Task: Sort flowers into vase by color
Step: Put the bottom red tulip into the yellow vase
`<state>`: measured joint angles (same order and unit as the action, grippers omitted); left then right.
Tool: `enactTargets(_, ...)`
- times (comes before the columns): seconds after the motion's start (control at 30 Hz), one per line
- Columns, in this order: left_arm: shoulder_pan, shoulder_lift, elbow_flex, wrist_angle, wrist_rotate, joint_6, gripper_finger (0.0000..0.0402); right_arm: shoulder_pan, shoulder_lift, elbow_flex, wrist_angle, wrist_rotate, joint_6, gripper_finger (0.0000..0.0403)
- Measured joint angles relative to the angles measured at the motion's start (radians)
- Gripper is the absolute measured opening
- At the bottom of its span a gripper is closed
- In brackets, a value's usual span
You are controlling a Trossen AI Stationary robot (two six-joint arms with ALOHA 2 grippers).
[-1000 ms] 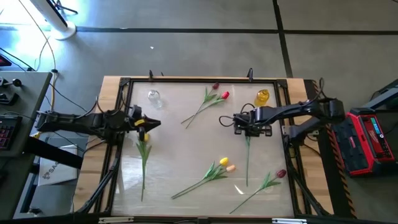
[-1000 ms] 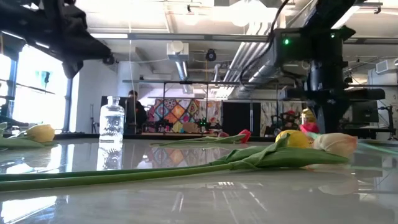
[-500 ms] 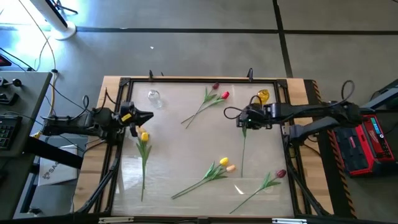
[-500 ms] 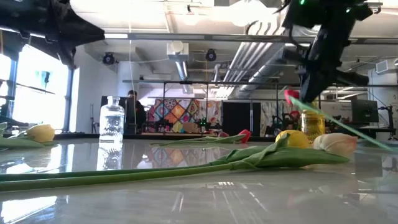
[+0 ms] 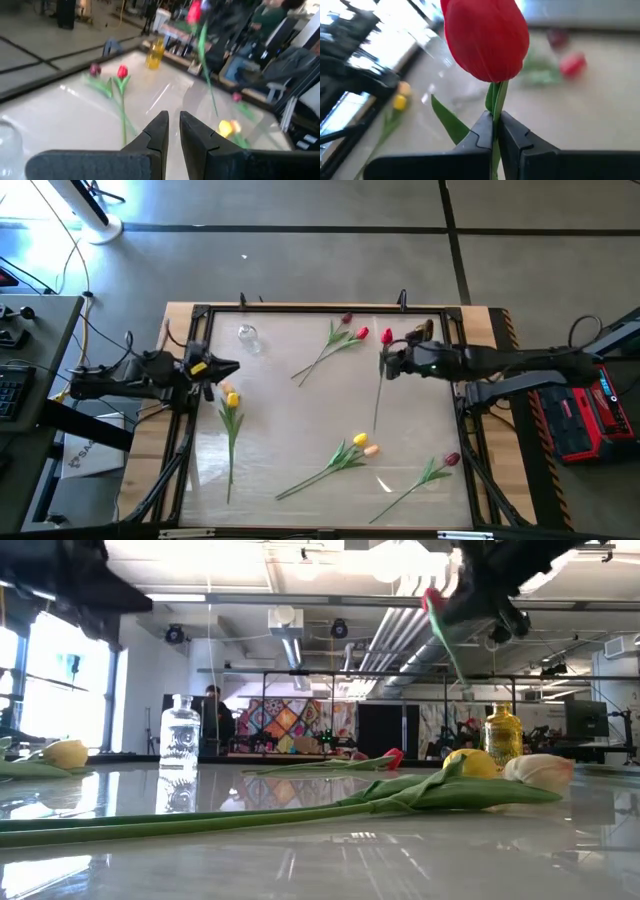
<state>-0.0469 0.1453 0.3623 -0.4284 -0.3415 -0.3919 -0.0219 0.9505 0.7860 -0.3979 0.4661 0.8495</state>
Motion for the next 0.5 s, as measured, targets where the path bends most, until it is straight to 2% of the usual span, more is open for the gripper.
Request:
enactTargets(0.13,0.000,0.014,-0.055,0.045,0.009,-0.005,0.0035,0.027,-0.040,0.001,0.149,0.033,-0.336,0.0000)
enactTargets(0.2,0.000,0.023,-0.064,0.053,0.006,0.004,0.0035,0.039,-0.058,0.001,0.201,0.033,-0.449,0.0000)
enactTargets(0.3,0.000,0.032,-0.067,0.060,0.003,0.032,0.0035,0.043,-0.084,0.001,0.260,0.041,-0.492,0.0000)
enactTargets(0.43,0.000,0.039,-0.067,0.060,0.028,0.017,0.0035,0.042,-0.131,0.002,0.291,0.132,-0.472,0.0000)
enactTargets(0.5,0.000,0.039,-0.067,0.061,0.028,-0.001,0.0035,0.042,-0.164,0.002,0.284,0.160,-0.520,0.0000)
